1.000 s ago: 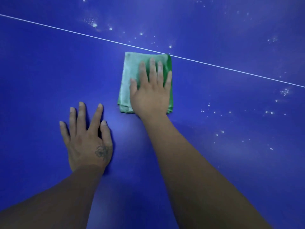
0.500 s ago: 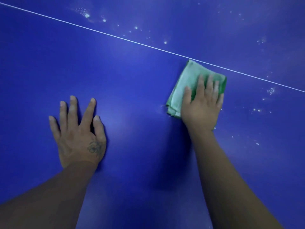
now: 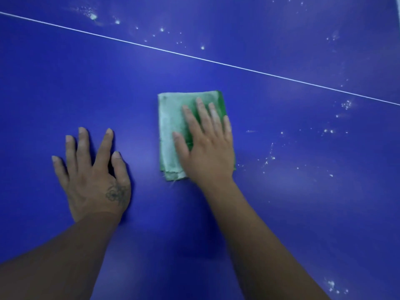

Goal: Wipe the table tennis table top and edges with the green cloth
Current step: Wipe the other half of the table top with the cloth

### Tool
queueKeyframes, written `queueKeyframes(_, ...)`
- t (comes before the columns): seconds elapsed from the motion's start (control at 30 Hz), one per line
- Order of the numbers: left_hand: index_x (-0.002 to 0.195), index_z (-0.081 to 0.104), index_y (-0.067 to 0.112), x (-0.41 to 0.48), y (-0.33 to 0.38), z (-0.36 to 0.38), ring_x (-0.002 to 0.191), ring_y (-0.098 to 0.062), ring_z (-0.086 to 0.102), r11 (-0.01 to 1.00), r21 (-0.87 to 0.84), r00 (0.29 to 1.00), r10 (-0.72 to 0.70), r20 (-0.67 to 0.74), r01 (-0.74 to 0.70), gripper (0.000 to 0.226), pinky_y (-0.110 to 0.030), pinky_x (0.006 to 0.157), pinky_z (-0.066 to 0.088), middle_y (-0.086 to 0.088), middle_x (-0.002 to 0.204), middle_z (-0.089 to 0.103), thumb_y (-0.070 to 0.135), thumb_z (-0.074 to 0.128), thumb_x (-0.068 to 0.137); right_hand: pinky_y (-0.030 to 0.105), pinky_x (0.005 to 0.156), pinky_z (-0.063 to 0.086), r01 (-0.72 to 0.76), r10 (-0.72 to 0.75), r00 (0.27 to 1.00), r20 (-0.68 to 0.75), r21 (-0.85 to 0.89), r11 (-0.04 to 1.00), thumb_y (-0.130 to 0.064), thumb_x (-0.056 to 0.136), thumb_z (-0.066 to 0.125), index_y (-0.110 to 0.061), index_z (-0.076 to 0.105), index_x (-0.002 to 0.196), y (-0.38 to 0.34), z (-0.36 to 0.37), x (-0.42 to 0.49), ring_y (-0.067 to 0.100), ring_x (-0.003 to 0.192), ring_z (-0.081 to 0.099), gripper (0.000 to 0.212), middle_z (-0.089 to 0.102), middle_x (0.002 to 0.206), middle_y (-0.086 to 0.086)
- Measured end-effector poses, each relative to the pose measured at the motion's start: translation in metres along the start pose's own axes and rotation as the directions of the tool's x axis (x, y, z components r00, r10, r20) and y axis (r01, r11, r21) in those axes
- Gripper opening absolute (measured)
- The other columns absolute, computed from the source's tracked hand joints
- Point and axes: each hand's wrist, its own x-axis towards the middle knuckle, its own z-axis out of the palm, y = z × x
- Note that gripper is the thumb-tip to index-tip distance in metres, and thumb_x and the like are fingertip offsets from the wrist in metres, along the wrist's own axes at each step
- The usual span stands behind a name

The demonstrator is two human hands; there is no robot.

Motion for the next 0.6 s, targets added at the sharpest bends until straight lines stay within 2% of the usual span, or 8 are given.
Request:
queueKeyframes(0.17, 0.166, 0.040, 0.038, -0.001, 0.001, 0.000, 0.168, -0.023, 0.009, 1.000, -0.002, 1.000, -0.007, -0.002, 0.007, 0.055, -0.049, 0.135, -0.004, -0.003, 0.179, 0.021, 0.047, 0.031, 0.112, 0.050, 0.136, 0.010, -0.274, 0.273, 0.962, -0.018, -0.059, 0.960, -0.057, 0.109, 0.041, -0.030, 0.039, 0.167, 0.058, -0.019, -0.001, 0.020, 0.168, 0.016, 0.064, 0.024, 0.180, -0.003)
queueKeyframes(0.27, 0.166, 0.039, 0.038, -0.002, 0.000, 0.001, 0.167, -0.024, 0.009, 1.000, 0.009, 1.000, 0.000, -0.009, 0.000, 0.055, -0.047, 0.134, -0.005, -0.003, 0.179, 0.021, 0.047, 0.032, 0.113, 0.054, 0.135, 0.005, -0.411, 0.412, 0.911, -0.024, -0.117, 0.904, -0.056, 0.111, 0.030, -0.024, 0.028, 0.171, 0.039, -0.016, -0.006, 0.024, 0.169, 0.007, 0.068, 0.013, 0.182, 0.001)
queueKeyframes(0.33, 0.166, 0.039, 0.038, -0.002, 0.000, 0.001, 0.167, -0.024, 0.009, 1.000, 0.001, 1.000, 0.003, -0.008, -0.003, 0.054, -0.049, 0.134, -0.004, -0.003, 0.179, 0.021, 0.047, 0.032, 0.113, 0.059, 0.134, 0.003, -0.446, 0.447, 0.894, -0.018, -0.117, 0.887, -0.056, 0.110, 0.025, -0.019, 0.024, 0.172, 0.010, -0.011, -0.008, 0.030, 0.169, 0.003, 0.072, 0.008, 0.183, 0.008)
queueKeyframes(0.43, 0.165, 0.041, 0.038, -0.002, -0.001, 0.002, 0.167, -0.025, 0.010, 1.000, -0.014, 1.000, -0.006, -0.012, 0.006, 0.054, -0.052, 0.135, -0.001, -0.003, 0.179, 0.022, 0.046, 0.034, 0.112, 0.064, 0.132, 0.006, -0.360, 0.361, 0.932, -0.003, -0.074, 0.930, -0.055, 0.110, 0.031, -0.013, 0.034, 0.168, -0.028, -0.002, -0.021, 0.036, 0.169, 0.006, 0.072, 0.011, 0.181, 0.015)
queueKeyframes(0.53, 0.165, 0.042, 0.037, -0.003, -0.003, 0.005, 0.167, -0.027, 0.012, 1.000, -0.008, 0.999, 0.012, -0.032, -0.012, 0.052, -0.054, 0.135, 0.002, -0.005, 0.179, 0.024, 0.043, 0.037, 0.113, 0.066, 0.130, 0.015, -0.167, 0.166, 0.986, -0.020, -0.035, 0.985, -0.052, 0.110, 0.044, -0.011, 0.050, 0.159, -0.044, 0.003, -0.053, 0.037, 0.167, 0.016, 0.064, 0.022, 0.178, 0.018)
queueKeyframes(0.6, 0.165, 0.040, 0.037, -0.003, -0.005, 0.007, 0.167, -0.026, 0.011, 1.000, 0.000, 0.999, 0.015, -0.032, -0.015, 0.053, -0.053, 0.135, 0.001, -0.004, 0.179, 0.023, 0.044, 0.037, 0.113, 0.064, 0.131, 0.019, -0.023, 0.023, 1.000, -0.021, 0.007, 1.000, -0.054, 0.109, 0.049, -0.015, 0.054, 0.157, -0.034, 0.001, -0.074, 0.033, 0.167, 0.019, 0.062, 0.027, 0.178, 0.014)
